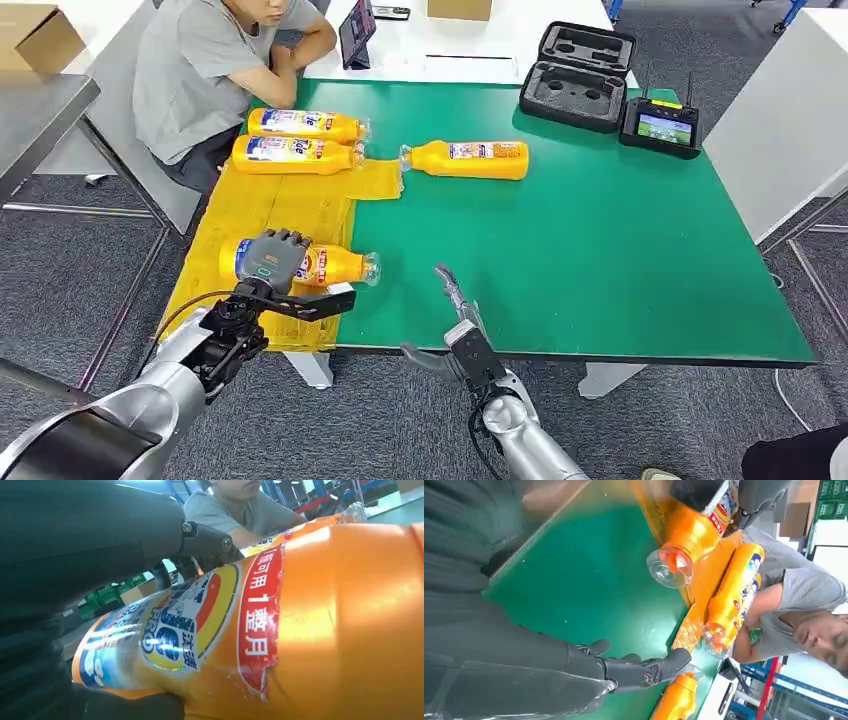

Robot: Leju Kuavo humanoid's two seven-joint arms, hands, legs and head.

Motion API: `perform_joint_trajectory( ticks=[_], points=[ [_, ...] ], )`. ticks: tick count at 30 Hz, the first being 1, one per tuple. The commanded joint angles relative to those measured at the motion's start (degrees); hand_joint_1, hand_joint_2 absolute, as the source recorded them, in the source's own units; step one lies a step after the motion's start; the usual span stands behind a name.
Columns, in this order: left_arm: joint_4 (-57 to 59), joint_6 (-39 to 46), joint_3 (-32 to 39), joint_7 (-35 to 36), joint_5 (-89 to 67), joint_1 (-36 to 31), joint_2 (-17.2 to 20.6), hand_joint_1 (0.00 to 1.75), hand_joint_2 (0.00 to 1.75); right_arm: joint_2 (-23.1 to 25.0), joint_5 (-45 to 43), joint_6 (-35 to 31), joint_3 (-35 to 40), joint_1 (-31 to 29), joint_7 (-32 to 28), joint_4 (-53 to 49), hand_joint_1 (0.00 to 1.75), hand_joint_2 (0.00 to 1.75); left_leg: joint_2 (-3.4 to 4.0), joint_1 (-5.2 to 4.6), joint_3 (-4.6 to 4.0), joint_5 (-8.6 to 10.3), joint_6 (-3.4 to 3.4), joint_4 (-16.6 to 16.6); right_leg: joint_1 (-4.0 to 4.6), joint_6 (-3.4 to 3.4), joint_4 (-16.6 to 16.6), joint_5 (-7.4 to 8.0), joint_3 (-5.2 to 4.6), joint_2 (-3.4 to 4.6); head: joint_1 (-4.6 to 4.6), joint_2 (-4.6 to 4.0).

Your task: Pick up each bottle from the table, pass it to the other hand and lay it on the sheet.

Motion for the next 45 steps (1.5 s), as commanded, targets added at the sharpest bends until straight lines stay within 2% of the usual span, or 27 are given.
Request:
perform_joint_trajectory(
  ticks=[1, 5, 9, 11, 12, 13, 14, 18, 19, 20, 23, 30, 35, 37, 39, 41, 42, 43, 44, 45],
  points=[
    [4.7, -0.7, -1.2, 0.2, -0.1, -3.4, -0.3, 1.54, 1.75, 0.2, -0.3, 0.1, 0.5, -2.6, -0.1, 2.8, 0.0, 1.75, 0.08, 0.03, 0.01, -0.05, -0.05, 0.1, 0.04, -0.07, 0.1, -0.02, 0.0, 0.06, 0.0, 0.0],
    [4.7, -0.7, -1.2, 0.2, -0.1, -3.4, -0.3, 1.54, 1.75, 0.2, -0.3, 0.1, 0.5, -2.6, -0.1, 2.8, 0.0, 1.75, 0.07, 0.03, -0.01, -0.02, -0.04, 0.0, 0.03, -0.06, 0.0, 0.0, -0.02, 0.05, 0.0, 0.0],
    [4.7, -2.1, -0.4, 0.7, 0.2, -3.1, -0.3, 1.43, 1.75, 0.3, -0.3, 0.1, 0.6, -2.8, -0.1, 3.0, 0.0, 1.75, 0.09, 0.04, 0.02, -0.06, -0.06, 0.1, 0.05, -0.09, 0.1, -0.03, 0.01, 0.06, 0.0, 0.0],
    [4.5, -2.2, 0.0, 0.8, 0.4, -2.8, -0.3, 1.29, 1.75, 0.3, -0.3, 0.0, 0.6, -2.8, -0.1, 3.0, 0.0, 1.75, 0.14, 0.06, 0.05, -0.11, -0.09, 0.1, 0.07, -0.12, 0.1, -0.06, 0.03, 0.1, 0.02, 0.0],
    [4.5, -2.1, 0.4, 1.0, 0.5, -2.5, -0.4, 0.79, 1.75, 0.2, -0.3, 0.1, 0.6, -2.8, -0.1, 3.1, 0.0, 1.75, 0.12, 0.03, 0.05, -0.06, -0.07, 0.1, 0.04, -0.09, 0.0, -0.02, 0.02, 0.09, 0.0, 0.0],
    [4.1, -0.9, 0.7, 1.3, 0.3, -2.3, -0.4, 0.19, 1.75, 0.2, -0.3, 0.1, 0.7, -2.9, -0.1, 3.2, 0.0, 1.75, 0.16, 0.07, 0.08, -0.12, -0.1, 0.1, 0.08, -0.13, 0.1, -0.06, 0.06, 0.12, 0.02, 0.0],
    [4.1, -0.4, 1.0, 1.5, 0.4, -2.1, -0.5, 0.0, 1.75, 0.2, -0.4, 0.1, 0.7, -2.9, -0.1, 3.2, 0.0, 1.75, 0.14, 0.04, 0.06, -0.08, -0.08, 0.1, 0.05, -0.11, 0.1, -0.04, 0.03, 0.1, 0.0, 0.0],
    [3.1, 3.9, 2.0, 1.4, -0.2, -1.0, -1.2, 0.0, 1.75, 0.1, -0.5, -0.1, 0.7, -2.7, -0.1, 3.2, 0.0, 1.75, 0.06, 0.01, 0.03, -0.03, -0.05, 0.0, 0.02, -0.06, 0.0, -0.02, 0.02, 0.04, 0.0, 0.0],
    [1.4, 5.5, 5.5, -4.9, 4.0, 0.3, -1.9, 0.0, 1.75, 0.1, -0.7, -0.4, 0.5, -2.5, -0.1, 3.2, 0.0, 1.75, 0.1, 0.04, 0.06, -0.08, -0.07, 0.1, 0.05, -0.1, 0.1, -0.05, 0.05, 0.07, 0.0, 0.0],
    [1.3, 6.1, 5.8, -6.1, 4.3, 0.6, -2.0, 0.0, 1.75, 0.1, -0.8, -0.3, 0.3, -2.3, -0.1, 2.9, 0.0, 1.75, 0.09, 0.03, 0.06, -0.07, -0.06, 0.1, 0.04, -0.09, 0.0, -0.04, 0.05, 0.06, 0.0, -0.02],
    [0.2, 8.1, 6.0, -5.7, 3.8, 2.0, -2.2, 0.0, 1.75, 0.1, -0.9, -0.6, 0.2, -1.7, -0.1, 2.3, 0.0, 1.75, 0.09, 0.01, 0.08, -0.06, -0.05, 0.0, 0.01, -0.07, 0.0, -0.03, 0.06, 0.06, 0.0, 0.0],
    [-3.9, 6.6, 6.3, -7.2, 3.6, 4.6, -2.0, 0.0, 1.75, -0.3, -0.7, -0.7, -0.2, -1.5, -0.1, 2.0, 0.0, 1.75, 0.07, 0.03, 0.06, -0.07, -0.09, 0.1, 0.04, -0.11, 0.1, -0.05, 0.06, 0.03, 0.02, 0.0],
    [-7.2, 9.4, 6.1, -5.5, 1.5, 5.9, -2.2, 0.0, 1.75, -0.6, -0.6, -1.1, -0.6, -1.1, -0.1, 1.5, 0.0, 1.75, 0.09, 0.03, 0.08, -0.09, -0.07, 0.1, 0.05, -0.11, 0.1, -0.06, 0.05, 0.05, 0.0, 0.0],
    [-9.0, 9.5, 6.7, -7.1, 2.3, 7.1, -2.2, 0.0, 1.75, -0.8, -0.5, -1.3, -0.7, -0.9, -0.1, 1.4, 0.0, 1.75, 0.05, 0.04, 0.07, -0.09, -0.07, 0.1, 0.06, -0.1, 0.1, -0.07, 0.07, 0.01, 0.0, -0.02],
    [-14.3, 4.2, 9.3, -19.1, 10.1, 10.7, -2.5, 0.0, 1.75, -1.2, -0.6, -1.5, -1.2, -0.2, -0.1, 0.5, 0.0, 1.75, 0.06, 0.01, 0.08, -0.06, -0.05, 0.0, 0.02, -0.07, 0.0, -0.04, 0.06, 0.03, 0.0, 0.0],
    [-18.3, 0.6, 9.7, -27.1, 14.9, 13.6, -2.1, 0.0, 1.75, -1.6, -0.7, -1.4, -1.3, 0.2, -0.1, 0.0, 0.0, 1.75, 0.09, 0.0, 0.11, -0.09, -0.06, 0.0, 0.01, -0.08, 0.0, -0.06, 0.09, 0.06, 0.0, 0.0],
    [-20.1, 0.8, 9.4, -27.5, 15.0, 15.2, -1.5, 0.0, 1.75, -2.0, -0.8, -1.2, -1.3, 0.6, -0.1, -0.5, 0.0, 1.75, 0.12, -0.02, 0.13, -0.07, -0.05, 0.0, -0.01, -0.07, 0.0, -0.04, 0.09, 0.09, 0.0, 0.0],
    [-23.5, -2.3, 9.6, -30.7, 18.1, 17.3, -1.0, 0.0, 1.75, -2.1, -1.0, -1.1, -1.5, 0.7, -0.1, -0.8, 0.0, 1.75, 0.1, -0.03, 0.11, -0.05, -0.04, 0.0, -0.03, -0.06, 0.0, -0.03, 0.08, 0.07, 0.02, 0.0],
    [-28.9, -6.8, 10.0, -36.9, 24.4, 20.4, -0.4, 0.0, 1.75, -2.6, -1.3, -2.5, -1.4, 1.6, -0.1, -3.8, 0.0, 1.75, 0.13, -0.01, 0.16, -0.1, -0.07, 0.0, -0.01, -0.09, 0.0, -0.07, 0.12, 0.1, 0.0, 0.0],
    [-31.1, -7.6, 9.8, -38.1, 25.8, 21.6, -0.1, 0.0, 1.75, -2.9, -1.5, -3.2, -1.3, 2.1, -0.1, -5.8, 0.0, 1.75, 0.16, -0.01, 0.12, -0.1, -0.06, 0.0, 0.0, -0.08, 0.0, -0.04, 0.08, 0.13, 0.0, 0.0]
  ],
)
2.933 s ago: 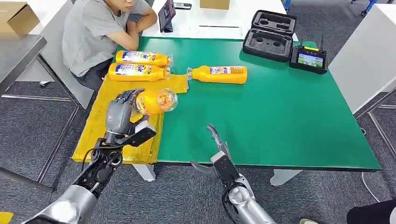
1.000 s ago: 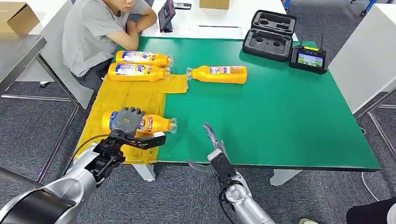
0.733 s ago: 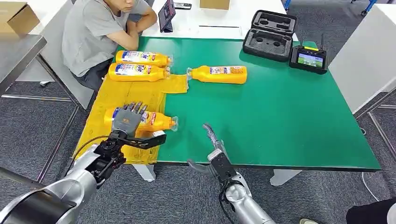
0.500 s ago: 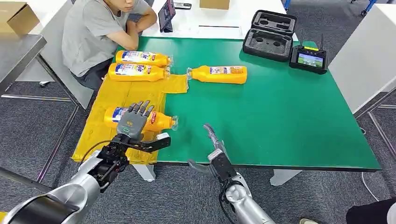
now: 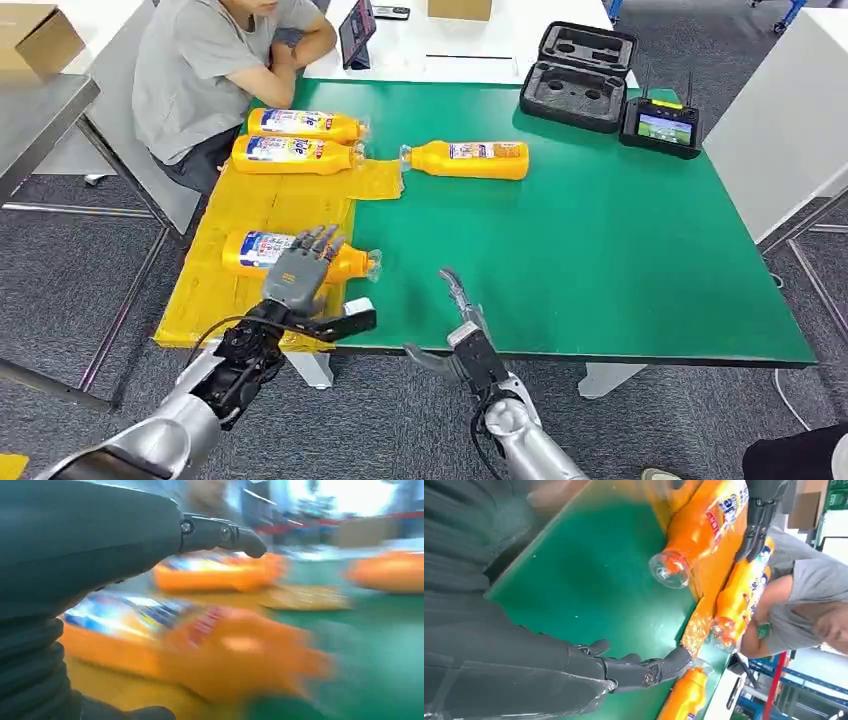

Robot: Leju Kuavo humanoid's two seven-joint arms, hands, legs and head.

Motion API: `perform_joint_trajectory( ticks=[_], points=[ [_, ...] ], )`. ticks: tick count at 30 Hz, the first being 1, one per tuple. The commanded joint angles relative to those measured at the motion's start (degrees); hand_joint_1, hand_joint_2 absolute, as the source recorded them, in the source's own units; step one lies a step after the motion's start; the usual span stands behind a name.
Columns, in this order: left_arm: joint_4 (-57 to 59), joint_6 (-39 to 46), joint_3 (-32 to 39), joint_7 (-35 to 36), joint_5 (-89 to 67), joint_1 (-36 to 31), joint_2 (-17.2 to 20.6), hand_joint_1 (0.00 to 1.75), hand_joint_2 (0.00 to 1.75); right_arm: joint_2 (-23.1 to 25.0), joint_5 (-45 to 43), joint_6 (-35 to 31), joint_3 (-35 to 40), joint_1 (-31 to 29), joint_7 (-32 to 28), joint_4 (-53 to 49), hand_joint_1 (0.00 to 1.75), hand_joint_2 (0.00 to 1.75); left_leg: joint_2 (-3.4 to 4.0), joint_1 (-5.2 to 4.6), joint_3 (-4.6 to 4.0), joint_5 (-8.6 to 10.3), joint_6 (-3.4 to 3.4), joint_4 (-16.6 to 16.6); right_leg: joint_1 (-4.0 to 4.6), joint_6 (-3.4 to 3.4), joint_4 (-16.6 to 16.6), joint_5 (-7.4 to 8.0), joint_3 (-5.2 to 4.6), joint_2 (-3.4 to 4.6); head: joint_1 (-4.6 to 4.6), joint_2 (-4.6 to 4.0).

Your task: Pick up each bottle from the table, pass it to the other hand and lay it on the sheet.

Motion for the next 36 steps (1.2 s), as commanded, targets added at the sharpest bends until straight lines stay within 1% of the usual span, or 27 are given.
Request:
perform_joint_trajectory(
  ticks=[1, 2, 4, 5, 8, 9, 11, 12, 13, 15, 17, 19, 21, 22, 23, 25, 27, 31, 33, 35, 36],
  points=[
    [-23.7, -13.0, 2.5, -17.5, 16.7, 13.6, 2.9, 0.0, 1.75, -2.5, -1.8, -1.8, -1.4, 1.9, -0.1, -8.8, 0.0, 1.75, 0.18, -0.03, 0.07, -0.06, -0.04, 0.0, -0.02, -0.06, 0.0, -0.02, 0.01, 0.15, 0.02, 0.0],
    [-26.5, -15.0, 2.4, -18.9, 19.8, 15.3, 3.1, 0.0, 1.75, -2.4, -1.8, -2.2, -1.3, 2.2, -0.1, -10.6, 0.0, 1.75, 0.23, 0.0, 0.14, -0.13, -0.07, 0.0, 0.01, -0.1, 0.0, -0.07, 0.07, 0.19, 0.02, 0.0],
    [-27.0, -15.1, 2.5, -19.4, 20.8, 15.9, 3.1, 0.0, 1.75, -2.0, -1.6, -2.6, -1.2, 2.0, -0.1, -10.6, 0.0, 1.75, 0.29, 0.01, 0.09, -0.15, -0.09, 0.1, 0.02, -0.12, 0.1, -0.06, 0.0, 0.24, 0.0, 0.0],
    [-27.5, -14.0, 3.9, -19.4, 23.5, 16.7, 2.4, 0.0, 1.75, -1.9, -1.4, -3.4, -1.2, 2.2, -0.1, -12.0, 0.0, 1.75, 0.15, -0.01, 0.02, -0.07, -0.06, 0.0, 0.0, -0.08, 0.0, -0.03, -0.03, 0.13, 0.0, 0.0],
    [-24.3, -8.3, 6.5, -18.8, 25.0, 17.2, 0.9, 0.0, 1.75, -1.8, -0.5, -3.9, -0.6, 2.7, -0.1, -13.2, 0.0, 1.75, 0.38, 0.11, 0.15, -0.33, -0.16, 0.3, 0.13, -0.22, 0.3, -0.2, 0.05, 0.31, 0.02, 0.0],
    [-23.6, -7.9, 7.3, -19.4, 27.0, 17.5, 0.3, 0.0, 1.75, -1.9, -0.2, -4.6, -0.4, 3.3, -0.1, -14.4, 0.0, 1.75, 0.29, 0.02, 0.1, -0.11, -0.08, 0.0, 0.04, -0.11, 0.0, -0.02, -0.01, 0.26, 0.04, 0.0],
    [-23.4, -9.0, 7.5, -19.4, 29.8, 17.8, 0.1, 0.0, 1.75, -2.0, -0.4, -5.7, -0.7, 4.2, -0.1, -16.3, 0.0, 1.75, 0.31, 0.04, 0.11, -0.16, -0.11, 0.1, 0.06, -0.15, 0.1, -0.07, 0.02, 0.25, 0.0, -0.02],
    [-23.8, -8.5, 6.6, -19.4, 30.9, 18.2, 0.3, 0.0, 1.75, -2.1, -0.1, -8.0, -0.6, 5.3, -0.1, -19.4, 0.0, 1.75, 0.12, 0.04, 0.08, -0.12, -0.08, 0.0, 0.06, -0.11, 0.0, -0.08, 0.02, 0.08, 0.0, 0.0],
    [-23.8, -8.5, 6.6, -19.4, 30.9, 18.2, 0.3, 0.0, 1.75, -2.1, -0.1, -8.0, -0.6, 5.3, -0.1, -19.4, 0.0, 0.0, 0.13, 0.07, 0.09, -0.15, -0.1, 0.1, 0.1, -0.14, 0.1, -0.11, 0.04, 0.07, 0.0, 0.0],
    [-23.0, -7.5, 5.2, -19.4, 31.9, 18.4, 0.3, 0.0, 1.75, -2.1, -0.3, -12.6, -0.8, 7.0, -0.1, -24.1, 0.0, 0.0, 0.03, 0.05, 0.06, -0.11, -0.08, 0.1, 0.07, -0.12, 0.1, -0.11, 0.02, -0.01, 0.02, 0.0],
    [-22.8, -7.1, 4.5, -19.4, 32.5, 18.6, 0.2, 0.0, 1.75, -1.9, -0.6, -14.9, -1.5, 8.0, -0.1, -26.7, 0.0, 0.0, 0.08, 0.02, 0.06, -0.09, -0.05, 0.0, 0.03, -0.08, 0.0, -0.07, 0.0, 0.04, 0.0, 0.0],
    [-22.8, -7.1, 4.1, -19.4, 32.8, 18.7, 0.2, 0.0, 1.75, -1.8, -0.8, -15.6, -1.9, 8.4, -0.1, -27.6, 0.0, 0.0, 0.05, 0.02, 0.03, -0.08, -0.06, 0.0, 0.03, -0.09, 0.1, -0.08, -0.01, 0.01, 0.02, 0.0],
    [-22.9, -7.4, 3.5, -19.4, 33.6, 19.1, 0.0, 0.0, 1.75, -1.6, -0.9, -18.0, -3.4, 9.7, -0.1, -30.2, 0.0, 0.0, 0.06, 0.04, 0.03, -0.11, -0.07, 0.1, 0.05, -0.11, 0.1, -0.09, 0.0, 0.02, 0.02, 0.0],
    [-22.9, -7.4, 3.5, -19.4, 33.6, 19.1, 0.0, 0.0, 1.75, -1.6, -0.9, -18.0, -3.4, 9.7, -0.1, -30.2, 0.0, 0.0, 0.01, 0.02, -0.01, -0.04, -0.05, 0.0, 0.03, -0.07, 0.0, -0.05, -0.03, -0.02, 0.0, 0.0],
    [-23.5, -7.7, 3.1, -19.4, 33.9, 19.7, 0.0, 0.0, 1.75, -1.8, -0.5, -19.7, -3.9, 10.4, -0.1, -31.2, 0.0, 0.0, 0.01, 0.04, 0.04, -0.11, -0.09, 0.1, 0.05, -0.12, 0.1, -0.12, 0.02, -0.04, 0.02, 0.0],
    [-24.1, -7.9, 2.8, -19.4, 34.2, 20.0, 0.1, 0.0, 1.75, -1.8, -0.5, -20.6, -4.1, 10.8, -0.1, -31.8, 0.0, 0.0, 0.0, 0.01, 0.0, -0.04, -0.06, 0.0, 0.02, -0.08, 0.0, -0.05, -0.03, -0.03, 0.0, 0.0],
    [-26.1, -10.3, 1.7, -19.4, 36.2, 20.9, 0.6, 0.0, 1.75, -1.8, -0.3, -23.2, -4.1, 12.1, -0.1, -34.1, 0.0, 0.0, 0.03, 0.04, 0.03, -0.08, -0.08, 0.0, 0.05, -0.11, 0.0, -0.07, 0.0, -0.01, 0.0, 0.0],
    [-26.1, -10.3, 1.7, -19.4, 36.2, 20.9, 0.6, 0.0, 1.75, -1.8, -0.3, -23.2, -4.1, 12.1, -0.1, -34.1, 0.0, 0.0, 0.03, 0.05, 0.04, -0.1, -0.09, 0.1, 0.06, -0.12, 0.1, -0.09, 0.01, -0.01, 0.0, 0.0],
    [-26.4, -12.3, 1.4, -19.4, 37.6, 20.6, 0.7, 0.0, 1.75, -1.8, -0.6, -24.1, -3.8, 12.4, -0.1, -35.1, 0.0, 0.0, 0.07, 0.03, 0.01, -0.05, -0.06, 0.0, 0.04, -0.08, 0.0, -0.03, -0.03, 0.03, 0.0, 0.0],
    [-26.1, -12.3, 2.2, -19.3, 36.8, 20.4, 0.2, 0.0, 1.75, -0.7, -2.4, -24.5, -4.9, 12.4, -0.1, -34.8, 0.0, 0.0, 0.03, 0.04, 0.01, -0.05, -0.06, 0.0, 0.05, -0.09, 0.0, -0.04, -0.03, -0.01, 0.0, 0.0],
    [-26.7, -12.1, 2.6, -19.0, 36.4, 20.6, 0.2, 0.0, 1.75, 0.1, -3.1, -23.9, -5.4, 12.4, -0.1, -34.3, 0.0, 1.75, 0.05, 0.05, 0.06, -0.1, -0.09, 0.1, 0.07, -0.13, 0.1, -0.09, 0.02, -0.01, 0.0, 0.0]
  ],
)
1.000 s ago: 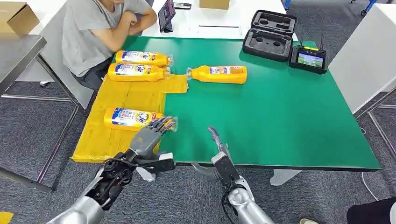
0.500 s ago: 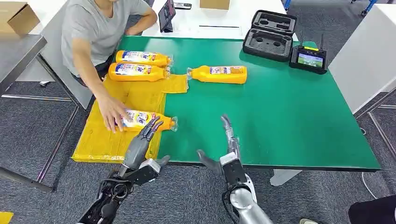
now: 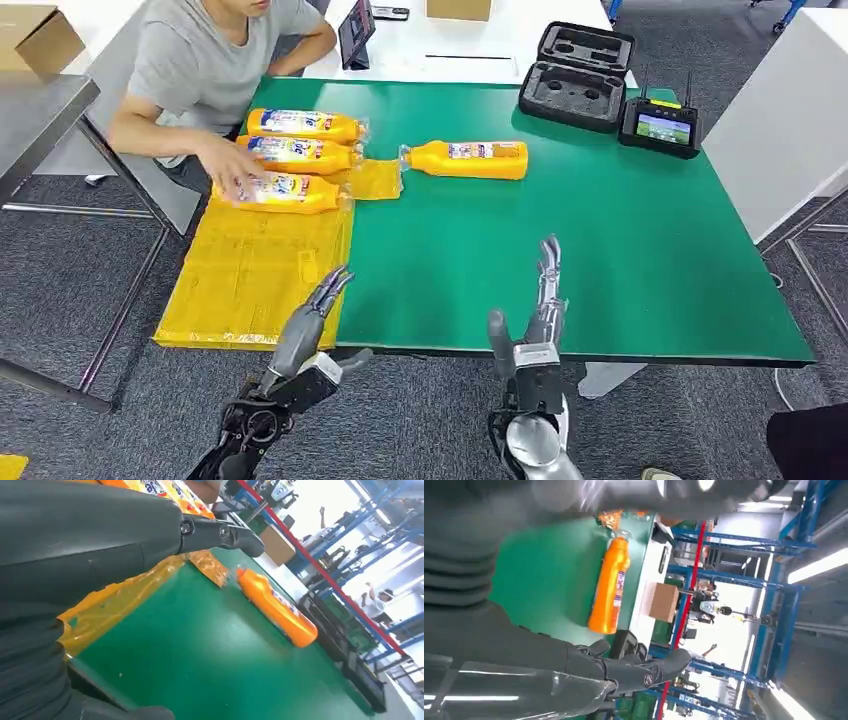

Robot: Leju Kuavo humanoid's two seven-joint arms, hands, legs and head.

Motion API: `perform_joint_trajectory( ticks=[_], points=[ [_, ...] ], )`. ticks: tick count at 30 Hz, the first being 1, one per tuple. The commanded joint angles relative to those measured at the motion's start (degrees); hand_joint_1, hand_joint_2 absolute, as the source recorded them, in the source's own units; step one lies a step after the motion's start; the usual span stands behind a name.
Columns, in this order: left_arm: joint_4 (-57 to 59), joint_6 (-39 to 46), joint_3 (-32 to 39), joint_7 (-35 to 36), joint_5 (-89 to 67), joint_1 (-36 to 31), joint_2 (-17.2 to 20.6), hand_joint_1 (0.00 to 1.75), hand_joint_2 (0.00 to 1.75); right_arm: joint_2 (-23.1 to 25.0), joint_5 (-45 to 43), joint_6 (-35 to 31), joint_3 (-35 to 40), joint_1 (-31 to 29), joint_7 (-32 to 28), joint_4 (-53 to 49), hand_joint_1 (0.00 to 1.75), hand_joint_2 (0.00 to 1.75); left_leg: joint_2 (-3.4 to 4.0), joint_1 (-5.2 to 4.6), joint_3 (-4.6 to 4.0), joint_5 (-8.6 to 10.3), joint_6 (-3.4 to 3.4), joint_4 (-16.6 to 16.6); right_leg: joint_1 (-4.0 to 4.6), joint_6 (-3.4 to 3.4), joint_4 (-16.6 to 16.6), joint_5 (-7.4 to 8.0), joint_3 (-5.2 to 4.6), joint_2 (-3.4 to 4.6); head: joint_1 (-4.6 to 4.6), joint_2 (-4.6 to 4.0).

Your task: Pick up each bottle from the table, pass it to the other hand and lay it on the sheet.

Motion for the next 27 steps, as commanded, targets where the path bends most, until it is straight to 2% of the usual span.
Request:
perform_joint_trajectory(
  ticks=[1, 3, 12, 27],
  points=[
    [-0.9, -1.8, -0.3, 0.5, 0.5, -0.7, 0.7, 0.0, 1.75, 1.6, -2.7, -0.7, -2.4, 0.1, -0.1, -1.6, 0.0, 1.75, 0.01, 0.02, 0.04, -0.04, -0.06, 0.0, 0.03, -0.08, 0.0, -0.04, 0.05, -0.02, 0.02, 0.0],
    [-1.8, -5.2, 1.6, 0.0, 4.5, 0.1, 0.7, 0.0, 1.75, 2.0, 0.5, -1.6, -2.4, 0.3, -0.1, -1.9, 0.0, 1.75, 0.11, 0.03, 0.09, -0.07, -0.07, 0.0, 0.03, -0.09, 0.0, -0.04, 0.06, 0.08, 0.0, 0.0],
    [-1.8, -6.4, 2.0, 0.0, 6.0, 0.4, 0.7, 0.0, 1.75, 2.2, 1.5, -1.6, -3.4, 0.5, -0.1, -2.6, 0.0, 1.75, 0.06, 0.01, 0.05, -0.03, -0.04, 0.0, 0.02, -0.06, 0.0, -0.01, 0.05, 0.04, 0.0, 0.0],
    [-1.5, -7.3, 1.5, 0.0, 7.8, 0.0, 1.5, 0.0, 1.75, 1.2, -1.3, -1.3, -3.4, -0.1, -0.1, -3.4, 0.0, 1.75, 0.09, 0.05, 0.1, -0.08, -0.08, 0.1, 0.06, -0.12, 0.1, -0.05, 0.1, 0.06, 0.0, 0.0]
  ],
)
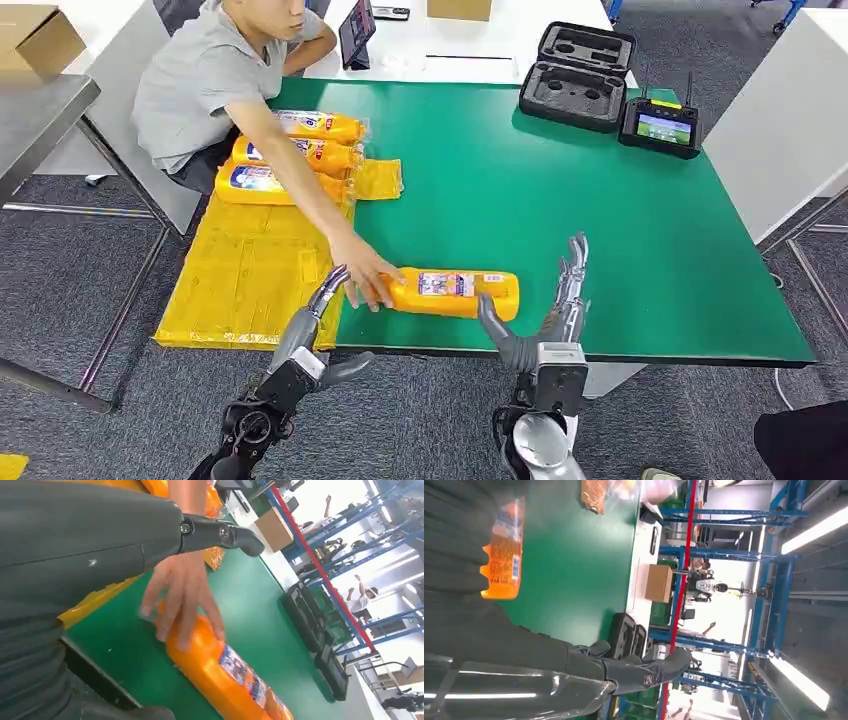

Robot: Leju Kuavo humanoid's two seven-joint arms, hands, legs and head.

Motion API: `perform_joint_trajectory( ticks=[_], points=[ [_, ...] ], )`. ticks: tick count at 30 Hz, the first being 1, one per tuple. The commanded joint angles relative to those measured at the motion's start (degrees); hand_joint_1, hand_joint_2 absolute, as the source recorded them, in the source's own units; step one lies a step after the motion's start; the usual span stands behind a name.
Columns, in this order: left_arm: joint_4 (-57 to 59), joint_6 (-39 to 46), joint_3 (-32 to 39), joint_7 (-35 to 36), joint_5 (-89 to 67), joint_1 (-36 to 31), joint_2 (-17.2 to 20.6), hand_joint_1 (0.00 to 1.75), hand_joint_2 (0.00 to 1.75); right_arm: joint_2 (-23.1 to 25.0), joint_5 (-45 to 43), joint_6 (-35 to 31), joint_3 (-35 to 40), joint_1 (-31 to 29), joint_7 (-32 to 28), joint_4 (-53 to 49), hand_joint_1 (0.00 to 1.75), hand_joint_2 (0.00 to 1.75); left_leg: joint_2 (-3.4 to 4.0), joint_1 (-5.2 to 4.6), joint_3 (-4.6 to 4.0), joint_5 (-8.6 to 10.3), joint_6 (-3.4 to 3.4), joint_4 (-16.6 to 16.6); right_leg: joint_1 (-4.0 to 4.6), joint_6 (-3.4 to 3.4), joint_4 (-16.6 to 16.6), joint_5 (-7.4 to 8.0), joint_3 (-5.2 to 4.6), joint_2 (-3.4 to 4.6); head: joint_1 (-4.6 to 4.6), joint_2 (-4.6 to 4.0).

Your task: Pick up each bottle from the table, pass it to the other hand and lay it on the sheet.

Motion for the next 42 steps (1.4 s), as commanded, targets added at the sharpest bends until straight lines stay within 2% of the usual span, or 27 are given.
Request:
perform_joint_trajectory(
  ticks=[1, 4, 5, 6, 7, 11, 15, 16, 19, 21, 24, 30, 36, 42],
  points=[
    [1.5, -0.6, 0.3, 0.0, 0.4, -1.8, 1.5, 0.0, 1.75, -0.4, 3.0, -0.4, -1.3, -1.2, -0.1, 0.6, 0.0, 1.75, 0.12, 0.06, 0.13, -0.1, -0.1, 0.1, 0.07, -0.13, 0.1, -0.07, 0.1, 0.08, 0.0, 0.0],
    [2.2, -1.3, -0.3, 0.0, 1.0, -2.7, 1.6, 0.0, 1.75, 1.1, 20.2, -0.4, -7.1, 0.0, -0.1, -0.1, 0.0, 1.75, 0.02, 0.04, 0.07, -0.04, -0.06, 0.0, 0.05, -0.09, 0.0, -0.04, 0.09, -0.01, 0.0, -0.02],
    [2.8, -1.7, -1.1, 0.0, 1.5, -3.3, 1.6, 0.0, 1.75, 4.1, 36.6, -0.4, -14.6, 1.2, -0.1, -1.0, 0.0, 1.75, -0.02, 0.06, 0.11, -0.09, -0.1, 0.1, 0.08, -0.14, 0.1, -0.1, 0.14, -0.06, 0.0, 0.0],
    [3.0, -1.8, -1.7, 0.0, 1.8, -3.6, 1.7, 0.0, 1.75, 4.8, 44.9, -0.4, -17.6, 1.5, -0.1, -1.1, 0.0, 1.75, -0.03, 0.07, 0.11, -0.12, -0.11, 0.1, 0.09, -0.16, 0.1, -0.13, 0.15, -0.08, 0.0, 0.0],
    [3.1, -1.8, -2.4, 0.0, 2.1, -3.7, 1.8, 0.0, 1.75, 5.3, 49.5, -0.4, -19.6, 1.6, -0.1, -0.9, 0.0, 1.75, -0.06, 0.09, 0.11, -0.13, -0.11, 0.2, 0.1, -0.16, 0.1, -0.15, 0.16, -0.11, 0.0, 0.0],
    [3.6, -1.2, -4.4, 0.0, 3.0, -4.2, 2.3, 0.0, 1.75, 4.2, 53.6, -0.4, -23.3, -1.5, -0.1, 6.0, 0.0, 1.75, -0.05, 0.02, 0.13, -0.01, -0.06, 0.0, 0.03, -0.08, 0.0, -0.03, 0.13, -0.07, -0.02, 0.0],
    [3.3, -1.1, -5.4, 0.0, 4.4, -5.1, 2.6, 0.0, 1.75, 1.6, 53.6, -0.4, -25.9, -8.1, 1.0, 16.9, 0.0, 1.75, 0.04, 0.03, 0.13, -0.01, -0.04, 0.0, 0.04, -0.07, -0.1, 0.02, 0.16, 0.02, 0.0, 0.0],
    [3.1, -1.3, -5.6, 0.0, 4.5, -5.3, 2.4, 0.0, 1.75, 0.2, 51.8, -0.4, -25.6, -11.9, 2.5, 23.6, 0.0, 1.75, 0.14, 0.05, 0.15, -0.04, -0.06, 0.0, 0.06, -0.1, 0.0, 0.02, 0.16, 0.1, 0.0, 0.0],
    [2.7, -1.2, -5.7, 0.0, 4.5, -5.2, 2.1, 0.0, 1.75, -2.0, 53.8, 0.6, -23.5, -16.3, 6.6, 32.0, 0.0, 1.75, 0.22, 0.05, 0.16, -0.01, -0.05, 0.0, 0.05, -0.11, -0.1, 0.11, 0.16, 0.19, 0.0, 0.0],
    [2.6, -1.4, -5.7, 0.0, 4.6, -5.3, 2.1, 0.0, 1.75, -2.1, 53.3, 1.1, -22.2, -17.6, 6.7, 34.3, 0.0, 1.75, 0.15, 0.03, 0.11, 0.02, -0.03, 0.0, 0.04, -0.21, -0.1, 0.17, 0.1, 0.12, 0.0, 0.0],
    [2.5, -1.4, -5.7, 0.0, 4.6, -5.3, 2.1, 0.0, 1.75, -2.1, 53.1, 1.4, -22.0, -17.9, 6.8, 34.8, 0.0, 1.75, 0.14, 0.03, 0.1, 0.05, -0.04, 0.0, 0.04, -0.19, 0.0, 0.16, 0.07, 0.1, 0.02, 0.0],
    [2.7, -1.6, -5.8, 0.0, 4.2, -5.6, 1.8, 0.0, 1.75, -2.1, 55.0, 5.0, -19.4, -20.4, 11.8, 38.6, 0.0, 1.75, 0.14, 0.01, 0.06, 0.05, -0.02, 0.0, 0.05, -0.15, 0.0, 0.16, 0.01, 0.11, 0.0, 0.0],
    [2.9, -2.4, -6.1, 0.0, 4.1, -5.9, 1.8, 0.0, 1.75, -2.7, 56.1, 7.2, -18.4, -20.9, 13.5, 40.3, 0.0, 1.75, 0.11, 0.04, 0.04, 0.02, -0.04, 0.1, 0.06, -0.18, 0.1, 0.13, 0.01, 0.06, 0.0, 0.0],
    [3.5, -4.2, -6.4, 0.0, 5.7, -7.1, 1.2, 0.0, 1.75, -1.8, 55.5, 8.4, -17.0, -20.8, 11.3, 40.4, 0.0, 1.75, 0.08, 0.06, 0.01, 0.01, -0.07, 0.1, 0.08, -0.21, 0.1, 0.11, 0.01, 0.04, 0.0, 0.0]
  ],
)
